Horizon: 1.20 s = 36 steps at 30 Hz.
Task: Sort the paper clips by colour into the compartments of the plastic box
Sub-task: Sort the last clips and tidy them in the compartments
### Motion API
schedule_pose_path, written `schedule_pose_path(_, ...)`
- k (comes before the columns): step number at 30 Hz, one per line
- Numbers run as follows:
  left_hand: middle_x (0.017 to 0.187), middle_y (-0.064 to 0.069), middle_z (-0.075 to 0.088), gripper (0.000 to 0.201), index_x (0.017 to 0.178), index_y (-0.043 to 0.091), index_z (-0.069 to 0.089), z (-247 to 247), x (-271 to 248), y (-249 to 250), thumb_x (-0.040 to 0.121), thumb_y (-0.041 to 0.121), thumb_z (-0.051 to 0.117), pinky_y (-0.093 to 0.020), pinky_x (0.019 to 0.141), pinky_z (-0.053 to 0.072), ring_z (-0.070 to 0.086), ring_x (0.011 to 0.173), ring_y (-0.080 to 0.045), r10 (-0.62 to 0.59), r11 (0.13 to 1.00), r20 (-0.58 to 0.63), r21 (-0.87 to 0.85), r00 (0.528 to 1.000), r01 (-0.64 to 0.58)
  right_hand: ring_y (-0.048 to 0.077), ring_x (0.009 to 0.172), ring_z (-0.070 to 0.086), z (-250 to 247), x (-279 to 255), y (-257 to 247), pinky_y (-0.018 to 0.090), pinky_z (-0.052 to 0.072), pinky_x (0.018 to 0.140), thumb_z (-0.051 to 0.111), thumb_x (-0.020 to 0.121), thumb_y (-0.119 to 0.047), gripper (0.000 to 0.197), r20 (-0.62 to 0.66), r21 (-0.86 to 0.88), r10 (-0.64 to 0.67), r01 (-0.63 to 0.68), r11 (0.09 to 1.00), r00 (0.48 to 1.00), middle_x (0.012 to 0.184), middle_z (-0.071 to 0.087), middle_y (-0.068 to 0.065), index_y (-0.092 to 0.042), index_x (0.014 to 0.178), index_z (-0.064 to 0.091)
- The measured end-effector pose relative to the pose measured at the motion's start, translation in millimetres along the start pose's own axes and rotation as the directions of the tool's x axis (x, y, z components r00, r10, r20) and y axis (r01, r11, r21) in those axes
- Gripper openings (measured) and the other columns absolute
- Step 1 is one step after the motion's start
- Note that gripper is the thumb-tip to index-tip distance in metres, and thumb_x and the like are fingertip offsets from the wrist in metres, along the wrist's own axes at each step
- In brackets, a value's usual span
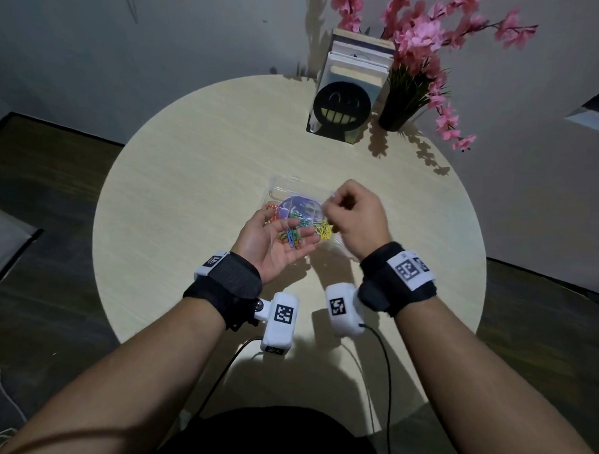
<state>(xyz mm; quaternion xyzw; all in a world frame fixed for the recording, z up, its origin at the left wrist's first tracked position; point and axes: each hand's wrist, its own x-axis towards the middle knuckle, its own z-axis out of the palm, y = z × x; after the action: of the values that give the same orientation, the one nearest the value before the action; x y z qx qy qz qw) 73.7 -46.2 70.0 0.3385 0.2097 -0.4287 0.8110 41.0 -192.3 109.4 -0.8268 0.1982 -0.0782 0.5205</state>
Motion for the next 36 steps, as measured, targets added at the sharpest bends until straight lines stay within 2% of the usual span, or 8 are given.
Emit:
schedule_pose_path(6, 0.103, -0.024, 0.066, 0.041, 0.100, 0.002, 0.056, -5.6, 4.8, 2.5, 0.097, 0.034, 0.031, -0.043, 0.091, 0.049, 0.066, 0.096, -0.037, -0.003, 1.000, 0.002, -0.011, 1.000, 0.003, 0.035, 0.072, 0.064, -13.2, 39.2, 47.6, 0.044, 0.056, 0.066, 0.059, 0.068, -0.007, 0.022, -0.109, -0.228, 0.234, -0.254, 0.940, 0.966, 0.061, 0.059, 0.001, -0.022, 0.057, 0.046)
schedule_pose_path(13, 0.103, -0.023, 0.066, 0.040, 0.102, 0.000, 0.059, -10.0, 8.8, 2.7, 0.096, 0.028, 0.031, -0.040, 0.082, 0.054, 0.069, 0.088, -0.034, 0.007, 1.000, 0.000, -0.013, 1.000, -0.007, 0.024, 0.059, 0.056, -14.6, 51.9, 80.1, 0.022, 0.042, 0.049, 0.062, 0.075, -0.008, 0.025, -0.113, -0.369, 0.455, -0.462, 0.806, 0.883, 0.068, 0.062, 0.009, -0.015, 0.055, 0.050)
schedule_pose_path(16, 0.104, -0.023, 0.066, 0.040, 0.103, 0.000, 0.059, -10.3, 10.2, 2.5, 0.096, 0.027, 0.031, -0.040, 0.083, 0.054, 0.069, 0.089, -0.034, 0.007, 1.000, -0.006, -0.017, 1.000, -0.007, 0.031, 0.068, 0.066, -24.8, 48.6, 86.9, 0.034, 0.057, 0.061, 0.065, 0.073, -0.012, 0.020, -0.093, -0.338, 0.485, -0.486, 0.806, 0.869, 0.067, 0.068, 0.012, -0.014, 0.055, 0.055)
schedule_pose_path(19, 0.111, -0.024, 0.064, 0.040, 0.105, 0.000, 0.059, -8.5, 11.1, 0.8, 0.096, 0.027, 0.031, -0.041, 0.085, 0.053, 0.068, 0.094, -0.035, -0.001, 1.000, 0.006, -0.011, 1.000, 0.001, 0.031, 0.071, 0.068, -29.1, 39.7, 75.0, 0.040, 0.057, 0.066, 0.064, 0.071, -0.011, 0.015, -0.074, -0.307, 0.362, -0.366, 0.878, 0.929, 0.063, 0.066, 0.005, -0.016, 0.058, 0.058)
schedule_pose_path(22, 0.114, -0.024, 0.064, 0.040, 0.109, 0.000, 0.059, -5.6, 9.9, -1.9, 0.096, 0.026, 0.031, -0.040, 0.084, 0.054, 0.067, 0.097, -0.033, -0.012, 1.000, 0.021, 0.002, 1.000, 0.012, 0.012, 0.063, 0.058, -21.3, 21.6, 42.2, 0.020, 0.046, 0.063, 0.067, 0.075, -0.011, 0.015, 0.046, -0.307, 0.154, -0.133, 0.942, 0.987, 0.062, 0.060, -0.007, -0.021, 0.066, 0.061)
schedule_pose_path(28, 0.093, -0.017, 0.070, 0.030, 0.102, 0.000, 0.064, -2.4, 3.5, -4.3, 0.093, 0.005, 0.035, -0.036, 0.074, 0.058, 0.070, 0.074, -0.023, 0.000, 1.000, 0.063, 0.031, 0.998, -0.002, 0.009, 0.076, 0.052, 9.0, -13.0, 5.1, 0.020, 0.039, 0.069, 0.068, 0.079, -0.013, 0.022, 0.383, -0.437, -0.103, 0.278, 0.855, 0.918, 0.087, 0.062, 0.000, -0.020, 0.100, 0.072)
schedule_pose_path(31, 0.087, -0.015, 0.071, 0.036, 0.103, 0.003, 0.064, -6.2, 0.5, -2.7, 0.092, -0.003, 0.029, -0.037, 0.076, 0.057, 0.069, 0.072, -0.021, 0.003, 0.997, 0.099, 0.082, 0.995, -0.011, 0.012, 0.079, 0.050, 13.7, -15.0, 2.2, 0.019, 0.030, 0.066, 0.067, 0.080, -0.014, 0.027, 0.397, -0.490, -0.074, 0.279, 0.826, 0.915, 0.088, 0.057, 0.001, -0.024, 0.106, 0.070)
schedule_pose_path(36, 0.089, -0.015, 0.067, 0.035, 0.104, 0.004, 0.063, -10.1, -5.7, -0.3, 0.093, -0.001, 0.030, -0.036, 0.071, 0.059, 0.069, 0.067, -0.021, -0.002, 0.995, 0.097, 0.102, 0.995, -0.008, 0.022, 0.080, 0.055, 16.3, -15.9, -2.5, 0.032, 0.043, 0.071, 0.070, 0.077, -0.014, 0.011, 0.404, -0.496, -0.017, 0.235, 0.836, 0.914, 0.083, 0.055, 0.004, -0.013, 0.073, 0.060)
